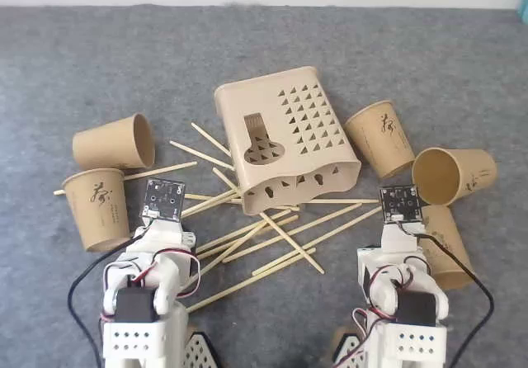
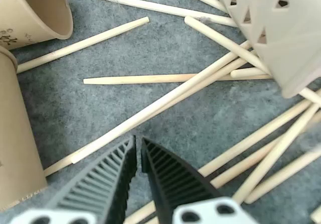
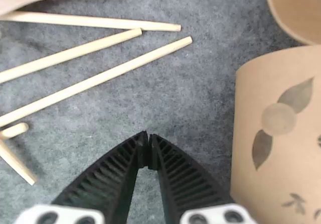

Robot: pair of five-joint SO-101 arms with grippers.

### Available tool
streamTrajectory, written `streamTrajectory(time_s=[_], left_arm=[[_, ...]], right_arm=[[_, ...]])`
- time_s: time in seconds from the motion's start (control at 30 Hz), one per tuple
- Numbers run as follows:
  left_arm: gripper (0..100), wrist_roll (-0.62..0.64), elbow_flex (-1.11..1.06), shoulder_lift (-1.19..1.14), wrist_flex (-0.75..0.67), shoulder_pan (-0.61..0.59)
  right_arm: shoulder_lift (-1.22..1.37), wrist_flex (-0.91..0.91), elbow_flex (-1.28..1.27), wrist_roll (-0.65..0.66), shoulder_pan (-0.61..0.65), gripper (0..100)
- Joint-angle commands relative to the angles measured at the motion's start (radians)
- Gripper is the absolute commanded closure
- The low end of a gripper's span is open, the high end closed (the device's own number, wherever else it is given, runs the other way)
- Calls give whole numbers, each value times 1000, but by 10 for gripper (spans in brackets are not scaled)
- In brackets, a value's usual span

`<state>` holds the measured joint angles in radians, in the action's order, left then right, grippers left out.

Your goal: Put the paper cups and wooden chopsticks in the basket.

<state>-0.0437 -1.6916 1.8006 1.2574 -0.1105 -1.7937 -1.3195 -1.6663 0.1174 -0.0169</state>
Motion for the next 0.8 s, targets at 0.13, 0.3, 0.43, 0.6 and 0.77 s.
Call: streamTrajectory(time_s=[0.13,0.3,0.43,0.6,0.77], left_arm=[[988,-6,7,15,3,0],[988,-3,7,15,3,3],[988,-6,7,17,3,2],[988,-6,42,18,-18,2],[988,-8,113,18,-23,-5]], right_arm=[[-8,16,-17,6,10,990],[-8,16,-17,3,12,987],[-8,16,-17,6,4,987],[-8,-4,31,11,2,986],[-8,-15,135,11,1,987]])
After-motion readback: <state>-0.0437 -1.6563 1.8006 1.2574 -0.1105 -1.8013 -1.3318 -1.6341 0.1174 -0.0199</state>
